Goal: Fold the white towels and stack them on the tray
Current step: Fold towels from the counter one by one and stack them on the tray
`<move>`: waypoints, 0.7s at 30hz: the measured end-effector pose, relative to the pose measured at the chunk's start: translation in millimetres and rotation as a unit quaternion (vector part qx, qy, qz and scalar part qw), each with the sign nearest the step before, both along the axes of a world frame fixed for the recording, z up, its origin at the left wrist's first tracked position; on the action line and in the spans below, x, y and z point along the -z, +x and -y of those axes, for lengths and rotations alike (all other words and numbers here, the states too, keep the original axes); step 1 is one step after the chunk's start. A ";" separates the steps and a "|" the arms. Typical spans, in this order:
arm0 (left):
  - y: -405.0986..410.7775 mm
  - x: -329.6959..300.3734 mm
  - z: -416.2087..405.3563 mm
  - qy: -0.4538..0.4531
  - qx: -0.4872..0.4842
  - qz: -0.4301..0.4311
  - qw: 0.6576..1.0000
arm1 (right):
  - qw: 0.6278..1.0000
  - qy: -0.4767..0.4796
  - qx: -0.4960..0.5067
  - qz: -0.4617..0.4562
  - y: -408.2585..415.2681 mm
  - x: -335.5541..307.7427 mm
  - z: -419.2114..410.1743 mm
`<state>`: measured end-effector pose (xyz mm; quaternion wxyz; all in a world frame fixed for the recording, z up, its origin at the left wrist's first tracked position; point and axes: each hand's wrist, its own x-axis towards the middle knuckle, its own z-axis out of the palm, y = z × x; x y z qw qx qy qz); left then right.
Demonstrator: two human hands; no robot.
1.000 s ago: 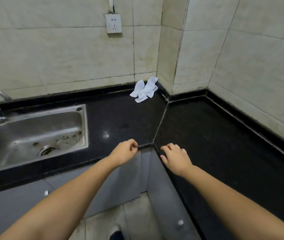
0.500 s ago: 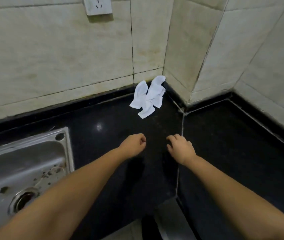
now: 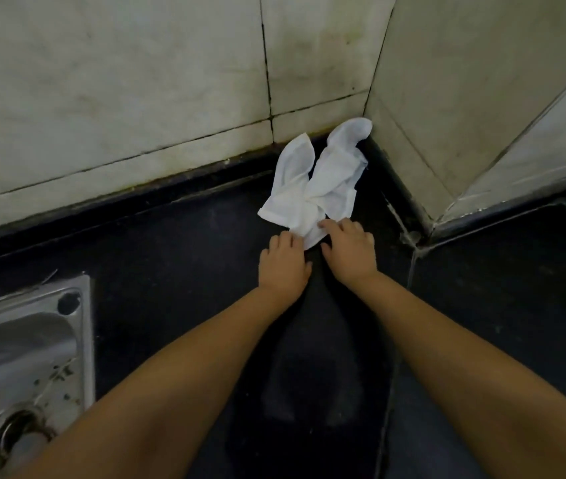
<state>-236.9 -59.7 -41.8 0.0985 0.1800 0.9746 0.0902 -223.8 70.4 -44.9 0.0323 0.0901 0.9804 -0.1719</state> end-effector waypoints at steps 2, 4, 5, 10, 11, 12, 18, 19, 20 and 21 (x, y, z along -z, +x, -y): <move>-3.9 5.7 2.2 -0.011 0.004 -0.030 0.999 | 0.999 -0.013 0.004 -0.029 -2.9 4.7 0.4; -4.5 5.7 7.8 0.008 0.004 -0.035 0.999 | 0.997 -0.043 0.000 -0.062 1.3 4.6 2.4; -3.0 4.7 12.7 0.030 0.005 -0.035 0.999 | 0.995 -0.058 -0.008 -0.081 5.8 2.9 3.6; 25.7 -30.3 43.5 0.256 -0.002 -0.038 0.966 | 0.978 -0.160 -0.044 -0.127 44.3 -35.6 13.4; 32.4 -43.7 48.4 0.309 -0.010 -0.029 0.951 | 0.973 -0.185 -0.037 -0.132 53.3 -47.1 15.7; 38.7 -58.8 52.5 0.355 -0.014 -0.021 0.934 | 0.968 -0.210 -0.026 -0.135 62.8 -59.7 18.2; 67.3 -149.9 77.2 0.469 -0.012 -0.046 0.882 | 0.949 -0.259 0.020 -0.177 114.7 -125.3 35.3; 70.8 -161.1 82.6 0.476 -0.021 -0.050 0.878 | 0.952 -0.253 0.026 -0.172 122.0 -130.4 36.8; 74.3 -170.5 88.4 0.485 -0.030 -0.053 0.873 | 0.955 -0.244 0.033 -0.164 129.0 -133.4 36.9; 75.7 -176.0 95.1 0.494 -0.041 -0.051 0.867 | 0.958 -0.238 0.047 -0.153 135.4 -134.7 35.8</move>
